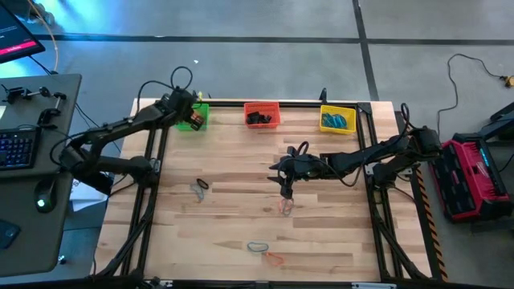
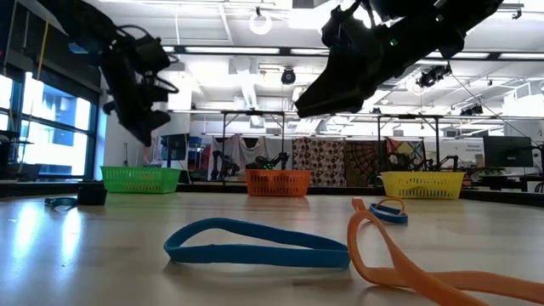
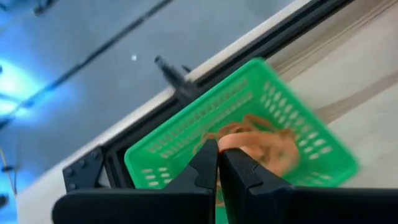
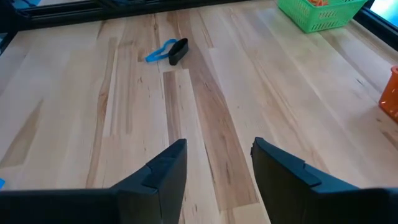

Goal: Sort rubber bands into baskets
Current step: Put the orange rubber band into the green bin, then put the blue rubber band into the yellow bin

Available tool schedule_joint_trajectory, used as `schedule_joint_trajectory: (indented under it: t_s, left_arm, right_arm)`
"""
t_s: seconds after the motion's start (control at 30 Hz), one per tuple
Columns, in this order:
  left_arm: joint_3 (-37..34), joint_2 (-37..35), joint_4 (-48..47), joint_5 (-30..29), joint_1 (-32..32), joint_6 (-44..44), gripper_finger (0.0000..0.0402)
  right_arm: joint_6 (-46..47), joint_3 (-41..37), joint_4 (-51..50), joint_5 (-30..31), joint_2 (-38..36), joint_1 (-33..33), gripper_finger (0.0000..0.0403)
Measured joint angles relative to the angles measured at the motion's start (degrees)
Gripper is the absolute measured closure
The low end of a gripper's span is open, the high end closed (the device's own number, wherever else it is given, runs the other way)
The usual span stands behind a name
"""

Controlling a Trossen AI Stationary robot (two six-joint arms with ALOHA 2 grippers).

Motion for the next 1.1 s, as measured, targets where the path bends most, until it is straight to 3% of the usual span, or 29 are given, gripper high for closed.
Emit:
schedule_joint_trajectory:
  t_s: [0.23, 0.43, 0.93, 1.1]
  left_arm:
    - [0.0, 4.9, 0.0, 1.4, 5.8, 0.6, 0.0401]
    - [0.0, 6.7, -0.2, 1.5, 7.2, 1.5, 0.0392]
    - [0.0, 6.9, -3.4, 1.8, 6.0, 2.1, 0.0276]
    - [0.0, 4.6, -3.5, 1.7, 6.0, 2.1, 0.0259]
  right_arm:
    - [0.0, 0.0, -0.3, 0.0, 0.0, 0.0, 0.0234]
    - [0.0, 0.0, -1.0, 0.0, 0.0, 0.0, 0.0234]
    - [0.0, 0.0, -1.1, 0.0, 0.0, 0.0, 0.0234]
    - [0.2, 0.0, -1.1, 0.0, 0.0, 0.0, 0.0234]
